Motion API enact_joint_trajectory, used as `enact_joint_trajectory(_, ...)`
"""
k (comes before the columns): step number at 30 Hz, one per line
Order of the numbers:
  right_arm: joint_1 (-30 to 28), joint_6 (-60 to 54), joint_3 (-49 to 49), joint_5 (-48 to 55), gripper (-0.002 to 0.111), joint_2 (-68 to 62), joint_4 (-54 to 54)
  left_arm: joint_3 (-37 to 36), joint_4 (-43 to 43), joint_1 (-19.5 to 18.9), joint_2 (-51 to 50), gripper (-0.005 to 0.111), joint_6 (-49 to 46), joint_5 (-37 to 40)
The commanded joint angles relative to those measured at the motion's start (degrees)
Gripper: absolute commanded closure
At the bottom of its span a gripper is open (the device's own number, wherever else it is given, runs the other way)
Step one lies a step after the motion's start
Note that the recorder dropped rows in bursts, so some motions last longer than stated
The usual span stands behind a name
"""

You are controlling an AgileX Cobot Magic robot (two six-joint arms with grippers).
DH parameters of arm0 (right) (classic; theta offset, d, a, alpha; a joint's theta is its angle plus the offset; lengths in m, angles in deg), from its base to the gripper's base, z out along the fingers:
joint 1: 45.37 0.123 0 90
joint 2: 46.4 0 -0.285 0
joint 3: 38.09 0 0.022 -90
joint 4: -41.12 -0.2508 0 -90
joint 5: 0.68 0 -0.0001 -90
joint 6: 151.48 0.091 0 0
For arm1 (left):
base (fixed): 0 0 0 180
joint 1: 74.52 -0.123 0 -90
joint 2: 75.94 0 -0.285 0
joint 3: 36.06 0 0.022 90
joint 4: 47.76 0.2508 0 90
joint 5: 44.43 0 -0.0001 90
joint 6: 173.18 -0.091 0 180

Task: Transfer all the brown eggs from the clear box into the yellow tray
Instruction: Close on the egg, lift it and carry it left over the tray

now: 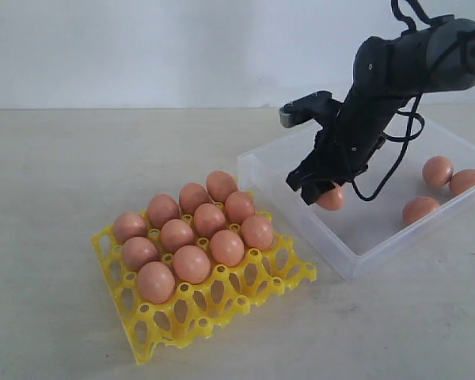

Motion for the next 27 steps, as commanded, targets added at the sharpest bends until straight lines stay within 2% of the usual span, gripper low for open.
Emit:
enact_joint_trajectory(1,-0.33,3.47,-2.7,-7.76,0.109,4.63,-1.96,-0.2,-0.11,0.44,0.18,0.103,0.18,-0.02)
enact_joint_trajectory(6,-0.33,10.27,-10.97,-21.25,0.109,13.16,-3.63,-0.2,-0.11,0.44,0.18,0.103,0.18,-0.02)
enact_joint_trajectory(8,0.2,10.41,-20.96,-34.58,0.109,21.04,-12.09,-0.2,-0.11,0.44,0.18,0.103,0.18,-0.02)
enact_joint_trajectory(11,3.34,12.02,-32.47,-53.67,0.109,29.32,-15.66,-0.2,-0.11,0.44,0.18,0.103,0.18,-0.02)
enact_joint_trajectory(12,5.63,15.98,-37.29,-63.9,0.109,32.19,-15.56,-0.2,-0.11,0.44,0.18,0.103,0.18,-0.02)
enact_joint_trajectory(13,6.72,19.61,-39.68,-69.31,0.109,33.28,-15.56,-0.2,-0.11,0.44,0.18,0.103,0.18,-0.02)
enact_joint_trajectory(15,9.04,41.36,-44.95,-86.49,0.109,33.67,-15.4,-0.2,-0.11,0.44,0.18,0.103,0.18,-0.02)
enact_joint_trajectory(16,9.08,51.83,-45.6,-90.6,0.109,32.98,-13.1,-0.2,-0.11,0.44,0.18,0.103,0.18,-0.02)
enact_joint_trajectory(17,8.83,63.8,-45.6,-94.78,0.109,32.11,-7.39,-0.2,-0.11,0.44,0.18,0.103,0.18,-0.02)
enact_joint_trajectory(19,7.97,72.52,-45.38,-101.69,0.109,30.84,6.94,-0.2,-0.11,0.44,0.18,0.103,0.18,-0.02)
enact_joint_trajectory(23,7.01,82.25,-42.93,-112.15,0.109,28.52,39.52,-0.2,-0.11,0.44,0.18,0.103,0.18,-0.02)
enact_joint_trajectory(27,7.79,89.22,-39.34,-113.33,0.109,27.36,65.05,-0.2,-0.11,0.44,0.18,0.103,0.18,-0.02)
